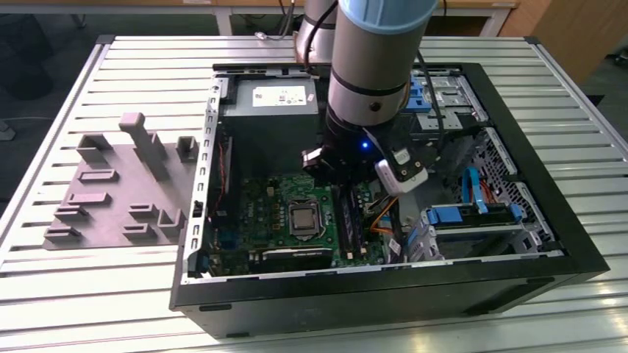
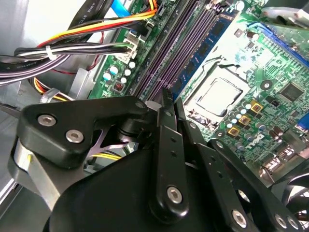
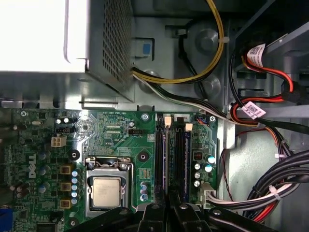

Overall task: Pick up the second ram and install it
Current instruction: 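Insert the second ram into the second slot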

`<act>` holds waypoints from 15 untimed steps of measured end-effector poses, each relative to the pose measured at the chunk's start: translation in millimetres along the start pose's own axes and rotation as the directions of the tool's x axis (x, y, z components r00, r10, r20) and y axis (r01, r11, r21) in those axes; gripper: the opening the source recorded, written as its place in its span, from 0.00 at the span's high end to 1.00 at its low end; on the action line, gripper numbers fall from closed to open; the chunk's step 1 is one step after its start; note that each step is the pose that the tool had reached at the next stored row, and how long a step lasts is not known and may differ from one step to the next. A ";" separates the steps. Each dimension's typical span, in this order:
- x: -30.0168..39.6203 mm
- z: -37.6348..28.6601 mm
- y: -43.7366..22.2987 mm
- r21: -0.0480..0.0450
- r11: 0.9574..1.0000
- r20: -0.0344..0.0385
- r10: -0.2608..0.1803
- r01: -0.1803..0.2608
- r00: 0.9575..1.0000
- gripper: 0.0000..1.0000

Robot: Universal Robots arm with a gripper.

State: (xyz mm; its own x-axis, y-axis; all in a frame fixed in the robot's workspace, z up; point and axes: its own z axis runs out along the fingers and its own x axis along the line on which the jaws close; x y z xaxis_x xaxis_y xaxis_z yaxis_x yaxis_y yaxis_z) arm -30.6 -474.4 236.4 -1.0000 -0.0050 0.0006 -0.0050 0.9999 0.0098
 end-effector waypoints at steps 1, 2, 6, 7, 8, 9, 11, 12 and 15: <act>-0.1 0.3 -0.8 0.000 1.000 0.000 0.002 -0.002 1.000 0.86; -0.1 0.5 -1.7 0.000 1.000 0.000 0.005 -0.005 1.000 0.86; -1.1 3.9 -3.9 -0.001 1.000 0.000 0.013 -0.013 1.000 0.86; -1.2 5.0 -4.0 -0.001 1.000 0.000 0.015 -0.015 1.000 0.86; -1.4 6.4 -4.0 -0.001 1.000 0.000 0.017 -0.017 1.000 0.86; -1.4 7.6 -4.0 -0.001 1.000 0.000 0.019 -0.019 1.000 0.86; -1.5 10.4 -4.1 -0.001 1.000 0.000 0.020 -0.020 1.000 0.86; -1.5 11.7 -4.1 -0.001 1.000 0.000 0.021 -0.021 1.000 0.86; -1.6 15.0 -4.1 -0.001 1.000 0.000 0.026 -0.026 1.000 0.86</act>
State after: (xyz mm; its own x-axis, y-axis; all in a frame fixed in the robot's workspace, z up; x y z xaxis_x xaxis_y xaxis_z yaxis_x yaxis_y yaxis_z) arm -28.9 -478.3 221.3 -0.9998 0.0205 0.0007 0.0205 0.9997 0.0107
